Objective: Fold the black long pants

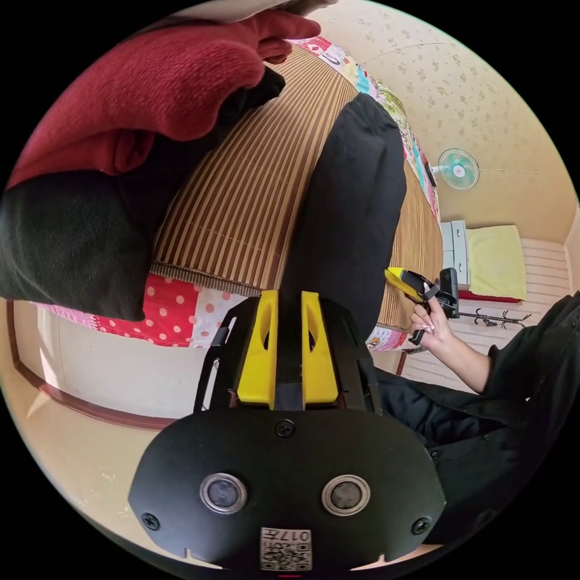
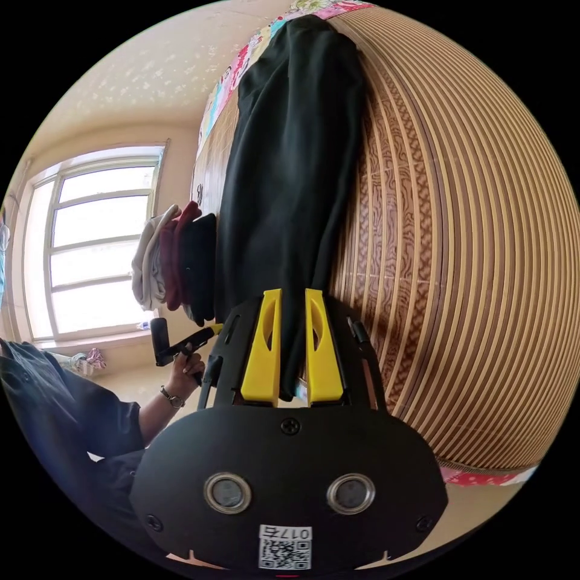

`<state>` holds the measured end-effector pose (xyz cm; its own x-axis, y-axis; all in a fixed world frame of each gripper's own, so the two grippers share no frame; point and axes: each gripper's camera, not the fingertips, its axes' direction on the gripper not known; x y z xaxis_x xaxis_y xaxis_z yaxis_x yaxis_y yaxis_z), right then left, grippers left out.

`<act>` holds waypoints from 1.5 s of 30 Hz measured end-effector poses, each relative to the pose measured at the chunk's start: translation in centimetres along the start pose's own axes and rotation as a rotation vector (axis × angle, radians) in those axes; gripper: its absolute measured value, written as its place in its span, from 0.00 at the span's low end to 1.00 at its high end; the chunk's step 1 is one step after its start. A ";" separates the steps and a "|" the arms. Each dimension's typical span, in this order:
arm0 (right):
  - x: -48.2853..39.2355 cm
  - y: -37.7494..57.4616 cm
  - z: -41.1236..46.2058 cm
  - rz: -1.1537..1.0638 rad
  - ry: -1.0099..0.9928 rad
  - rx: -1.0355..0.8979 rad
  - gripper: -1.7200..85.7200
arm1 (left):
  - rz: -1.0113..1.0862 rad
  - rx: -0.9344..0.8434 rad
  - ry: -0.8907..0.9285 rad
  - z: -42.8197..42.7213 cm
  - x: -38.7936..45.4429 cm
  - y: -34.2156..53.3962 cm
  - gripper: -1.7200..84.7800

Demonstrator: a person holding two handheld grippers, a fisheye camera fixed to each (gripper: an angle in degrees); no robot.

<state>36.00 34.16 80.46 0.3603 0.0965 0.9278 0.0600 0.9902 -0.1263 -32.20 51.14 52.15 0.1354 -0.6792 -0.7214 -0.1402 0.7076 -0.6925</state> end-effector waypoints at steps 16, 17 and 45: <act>2.1 1.6 -4.2 -0.018 -0.149 -0.090 0.05 | 0.083 -0.112 0.003 -1.7 2.4 -0.2 0.08; 2.1 1.8 -5.3 0.005 -0.186 -0.088 0.04 | 0.095 -0.119 0.008 -1.8 2.6 -0.2 0.07; 0.6 0.6 -10.9 0.022 -0.222 -0.214 0.07 | 0.069 -0.042 -0.046 0.5 4.0 -0.3 0.06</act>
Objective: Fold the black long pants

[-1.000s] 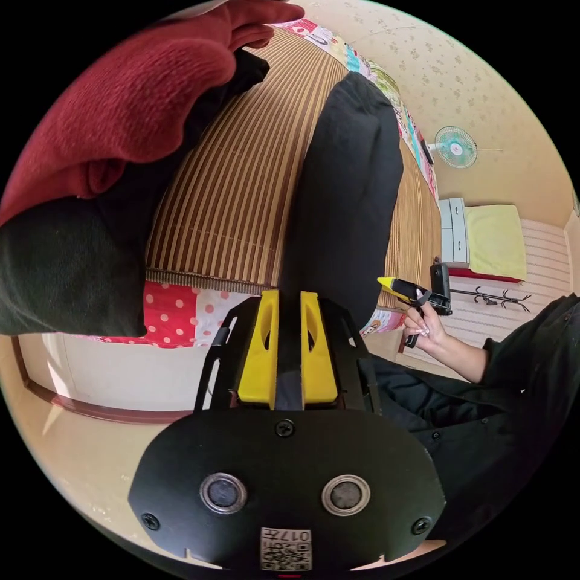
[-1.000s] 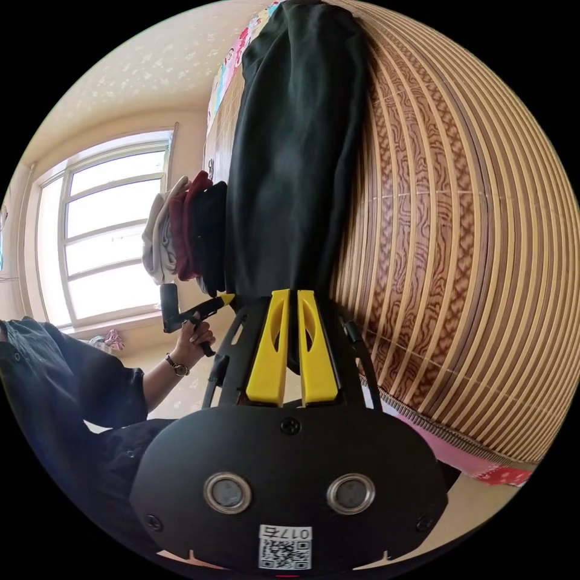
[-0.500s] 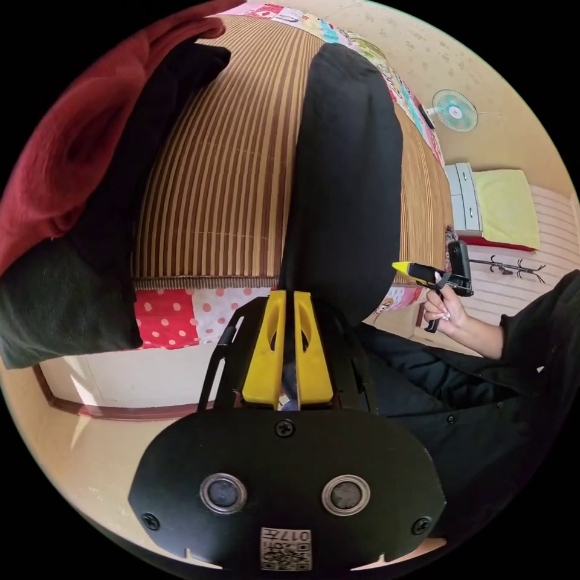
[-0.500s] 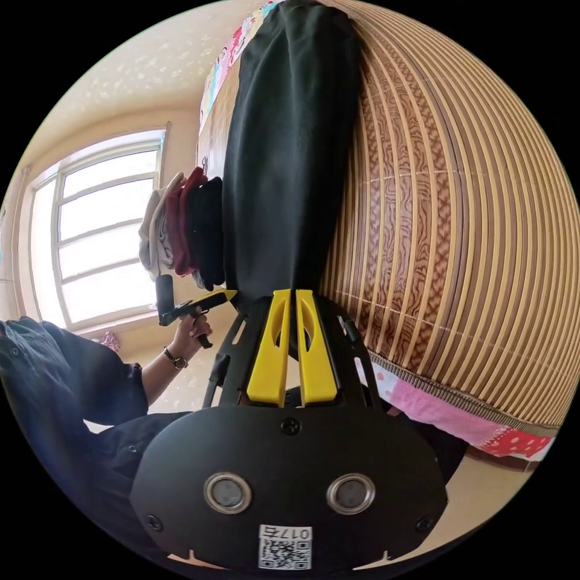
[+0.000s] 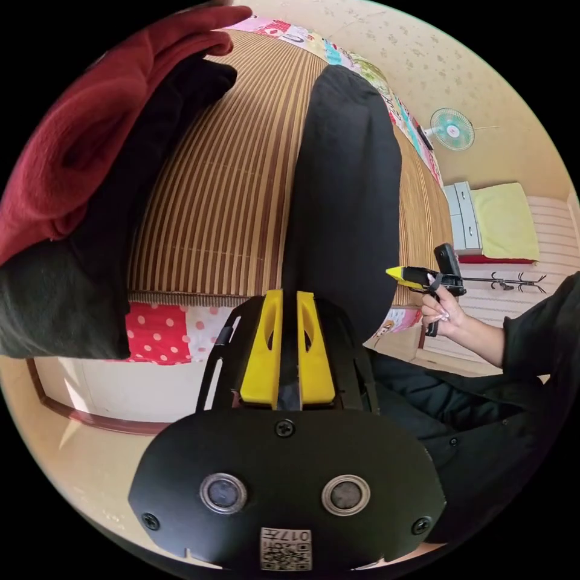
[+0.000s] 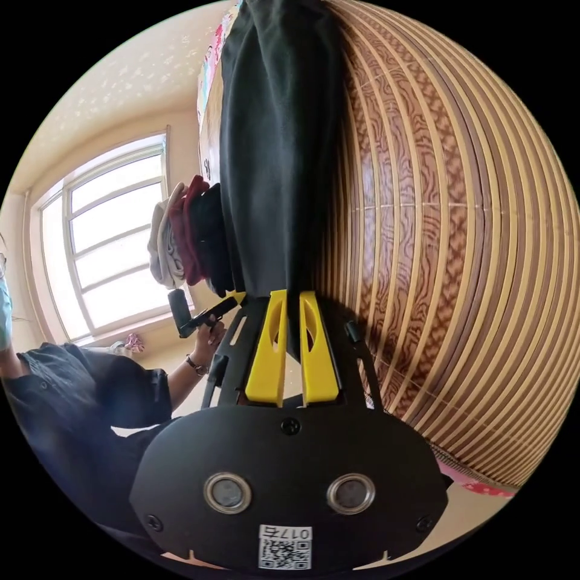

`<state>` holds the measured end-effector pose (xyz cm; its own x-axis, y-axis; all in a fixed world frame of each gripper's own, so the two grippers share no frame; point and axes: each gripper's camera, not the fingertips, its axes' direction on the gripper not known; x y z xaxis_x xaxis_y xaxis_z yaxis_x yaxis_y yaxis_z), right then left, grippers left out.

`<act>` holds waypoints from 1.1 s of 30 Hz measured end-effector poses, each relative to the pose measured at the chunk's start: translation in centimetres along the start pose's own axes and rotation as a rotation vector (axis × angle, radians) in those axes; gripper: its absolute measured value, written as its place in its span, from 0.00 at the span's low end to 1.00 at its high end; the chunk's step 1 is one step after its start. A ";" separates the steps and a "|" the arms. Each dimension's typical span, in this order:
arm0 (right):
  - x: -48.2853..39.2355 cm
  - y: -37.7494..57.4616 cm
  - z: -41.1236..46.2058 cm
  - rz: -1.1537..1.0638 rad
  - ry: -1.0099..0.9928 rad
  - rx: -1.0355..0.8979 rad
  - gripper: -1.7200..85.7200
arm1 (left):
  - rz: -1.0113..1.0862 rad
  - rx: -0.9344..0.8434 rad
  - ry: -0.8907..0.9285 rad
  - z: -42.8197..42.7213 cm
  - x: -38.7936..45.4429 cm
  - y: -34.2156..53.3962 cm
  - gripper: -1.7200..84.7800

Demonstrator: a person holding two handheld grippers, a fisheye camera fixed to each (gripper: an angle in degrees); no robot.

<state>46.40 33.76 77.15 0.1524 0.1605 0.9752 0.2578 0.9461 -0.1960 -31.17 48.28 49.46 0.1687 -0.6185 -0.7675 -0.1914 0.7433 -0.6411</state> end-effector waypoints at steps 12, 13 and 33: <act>-2.5 6.5 -14.6 -0.020 0.262 -0.018 0.08 | 0.185 -0.256 0.102 7.8 8.6 -1.2 0.07; -2.9 6.3 -16.0 -0.027 0.253 0.038 0.09 | 0.174 -0.199 0.097 6.7 8.6 -2.5 0.08; -12.8 -12.4 -19.8 -0.130 0.363 0.587 0.05 | -0.145 0.221 0.262 5.4 5.9 -20.4 0.11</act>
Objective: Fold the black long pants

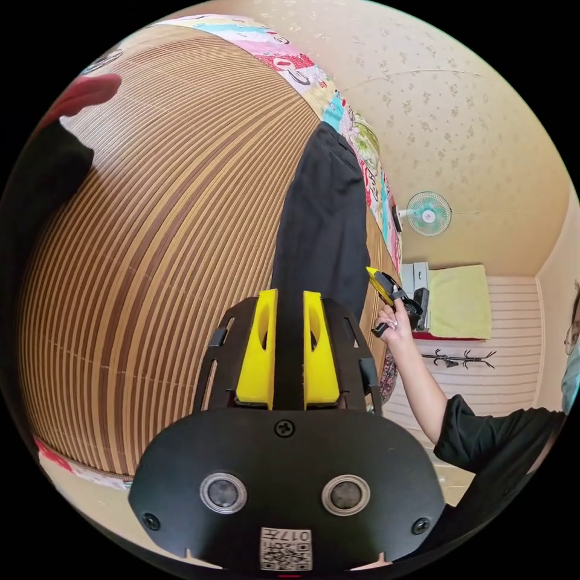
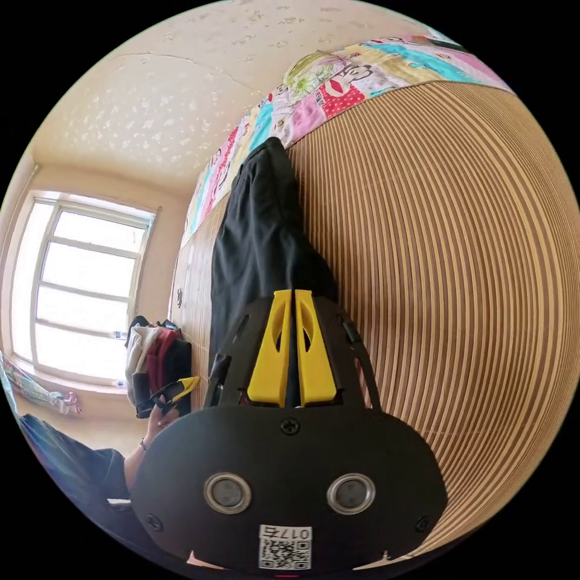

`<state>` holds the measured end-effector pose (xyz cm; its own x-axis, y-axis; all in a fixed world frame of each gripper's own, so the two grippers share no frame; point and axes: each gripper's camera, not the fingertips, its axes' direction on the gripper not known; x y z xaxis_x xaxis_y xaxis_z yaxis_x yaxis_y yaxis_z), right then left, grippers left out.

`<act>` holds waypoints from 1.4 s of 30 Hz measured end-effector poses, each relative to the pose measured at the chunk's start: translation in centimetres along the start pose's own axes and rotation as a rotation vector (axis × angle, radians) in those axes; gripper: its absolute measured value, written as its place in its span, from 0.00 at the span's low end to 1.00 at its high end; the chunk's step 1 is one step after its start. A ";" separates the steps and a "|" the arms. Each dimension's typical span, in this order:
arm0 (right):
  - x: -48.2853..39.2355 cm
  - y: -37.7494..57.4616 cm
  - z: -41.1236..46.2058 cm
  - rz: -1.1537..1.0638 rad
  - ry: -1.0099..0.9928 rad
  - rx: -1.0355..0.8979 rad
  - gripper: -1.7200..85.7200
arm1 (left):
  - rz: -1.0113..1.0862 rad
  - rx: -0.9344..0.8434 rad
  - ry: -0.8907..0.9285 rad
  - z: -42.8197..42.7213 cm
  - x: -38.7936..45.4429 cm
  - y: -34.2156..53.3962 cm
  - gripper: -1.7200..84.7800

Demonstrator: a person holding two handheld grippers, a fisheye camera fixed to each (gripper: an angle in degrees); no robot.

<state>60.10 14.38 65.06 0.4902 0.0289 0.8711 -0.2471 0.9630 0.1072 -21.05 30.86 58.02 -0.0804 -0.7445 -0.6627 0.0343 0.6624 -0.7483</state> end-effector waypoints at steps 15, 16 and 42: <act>-1.6 8.1 -1.1 -0.084 -0.037 -0.187 0.09 | 0.174 -0.137 0.000 2.0 0.0 4.3 0.10; -1.6 9.4 -1.1 -0.079 -0.043 -0.204 0.09 | 0.187 -0.159 -0.015 2.3 0.0 5.0 0.09; 0.2 13.2 -4.9 0.053 -0.316 -0.274 0.14 | 0.189 -0.330 0.094 5.2 -2.1 -3.6 0.13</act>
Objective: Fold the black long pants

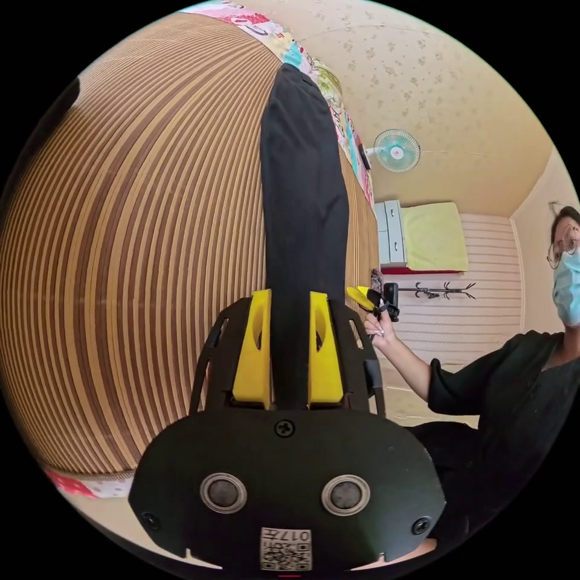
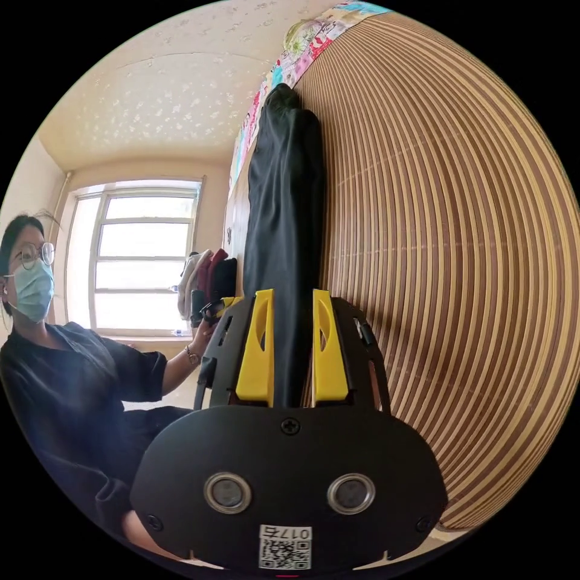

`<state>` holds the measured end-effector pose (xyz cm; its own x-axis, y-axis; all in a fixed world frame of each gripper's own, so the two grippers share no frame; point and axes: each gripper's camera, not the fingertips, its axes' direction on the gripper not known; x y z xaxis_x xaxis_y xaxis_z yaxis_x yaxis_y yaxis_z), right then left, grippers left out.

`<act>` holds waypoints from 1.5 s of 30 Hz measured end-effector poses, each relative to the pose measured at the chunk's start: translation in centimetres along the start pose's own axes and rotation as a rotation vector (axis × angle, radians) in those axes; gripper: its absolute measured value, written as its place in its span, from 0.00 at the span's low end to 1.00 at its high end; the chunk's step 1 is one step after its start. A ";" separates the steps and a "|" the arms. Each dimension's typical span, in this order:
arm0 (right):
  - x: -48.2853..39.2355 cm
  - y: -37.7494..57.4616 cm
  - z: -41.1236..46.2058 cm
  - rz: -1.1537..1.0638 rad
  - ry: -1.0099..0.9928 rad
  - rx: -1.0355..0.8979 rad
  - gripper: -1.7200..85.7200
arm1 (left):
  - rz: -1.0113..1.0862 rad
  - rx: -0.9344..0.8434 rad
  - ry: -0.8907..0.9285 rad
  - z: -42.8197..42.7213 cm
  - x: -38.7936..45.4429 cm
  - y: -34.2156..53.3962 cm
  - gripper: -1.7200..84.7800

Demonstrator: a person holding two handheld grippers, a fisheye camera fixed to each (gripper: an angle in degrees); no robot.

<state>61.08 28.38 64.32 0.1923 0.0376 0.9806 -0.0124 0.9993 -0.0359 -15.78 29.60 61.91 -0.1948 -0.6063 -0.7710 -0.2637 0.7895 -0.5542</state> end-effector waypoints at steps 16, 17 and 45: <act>-3.7 -3.1 3.5 -0.020 0.025 -0.038 0.18 | -0.053 0.082 0.071 0.9 -1.8 -2.2 0.14; -3.8 -3.3 3.8 -0.012 0.017 -0.033 0.18 | -0.042 0.076 0.069 1.2 -1.6 -2.8 0.14; -12.5 -1.7 12.3 -0.111 -0.312 -0.088 0.05 | 0.141 -0.013 0.430 5.4 -1.0 4.0 0.05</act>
<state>46.68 26.14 54.54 -0.1216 -0.0612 0.9907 0.0787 0.9944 0.0710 -11.54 33.87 58.75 -0.6034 -0.4797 -0.6370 -0.2179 0.8676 -0.4469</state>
